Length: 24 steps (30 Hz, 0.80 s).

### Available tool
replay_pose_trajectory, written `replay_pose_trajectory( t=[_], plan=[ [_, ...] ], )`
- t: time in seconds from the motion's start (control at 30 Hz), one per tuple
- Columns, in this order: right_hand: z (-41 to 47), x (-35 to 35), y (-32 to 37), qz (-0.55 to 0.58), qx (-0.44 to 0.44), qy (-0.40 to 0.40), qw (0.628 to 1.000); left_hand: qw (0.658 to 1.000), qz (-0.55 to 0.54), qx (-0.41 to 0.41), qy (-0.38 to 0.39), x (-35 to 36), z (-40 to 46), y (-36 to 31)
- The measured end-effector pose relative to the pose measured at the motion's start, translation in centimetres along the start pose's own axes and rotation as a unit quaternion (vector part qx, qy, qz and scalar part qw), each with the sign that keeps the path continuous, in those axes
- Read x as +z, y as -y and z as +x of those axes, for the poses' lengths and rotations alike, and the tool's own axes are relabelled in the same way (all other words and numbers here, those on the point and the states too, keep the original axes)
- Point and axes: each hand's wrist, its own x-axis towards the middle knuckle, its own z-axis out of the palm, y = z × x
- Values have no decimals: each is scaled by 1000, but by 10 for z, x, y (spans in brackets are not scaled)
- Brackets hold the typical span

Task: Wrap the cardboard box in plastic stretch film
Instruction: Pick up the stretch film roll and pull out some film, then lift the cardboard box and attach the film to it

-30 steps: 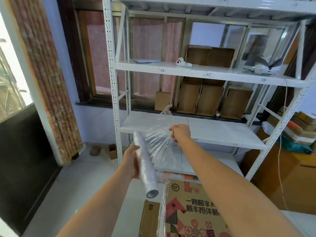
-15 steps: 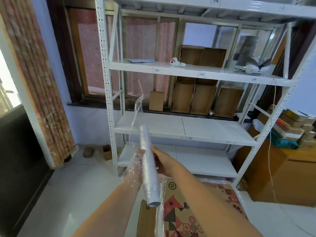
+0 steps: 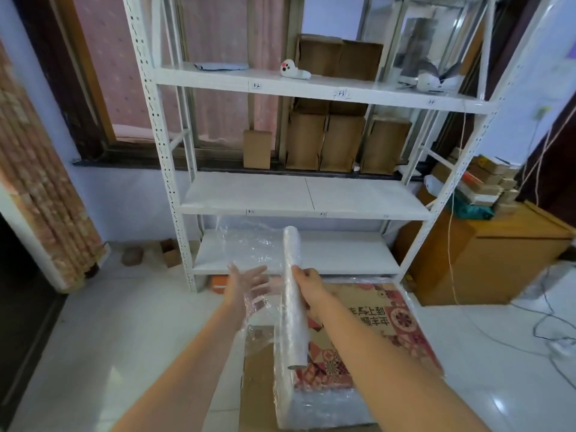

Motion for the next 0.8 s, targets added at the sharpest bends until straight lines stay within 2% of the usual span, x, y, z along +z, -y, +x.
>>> replay_pose_trajectory(
  t=[0.1,0.23,0.3,0.43,0.67,0.8],
  plan=[
    [-2,-14,-15,-13,-6,-51,999,997,-50,-30,48,-9,-12,10],
    [-3,-30,-33,15,-4,-34,999,983,171,-16,69,-14,-15,36],
    [0,-38,-41,26,-7,-31,999,976,211,-4,51,-8,-17,45],
    [4,-65,-48,10,-24,-56,998,977,208,36,-21,-2,-20,48],
    [4,-116,-56,-38,-71,-54,995,970,230,70,-26,32,-33,51],
    [6,-134,-66,53,31,27,998,965,240,78,-71,36,-42,69]
  ],
)
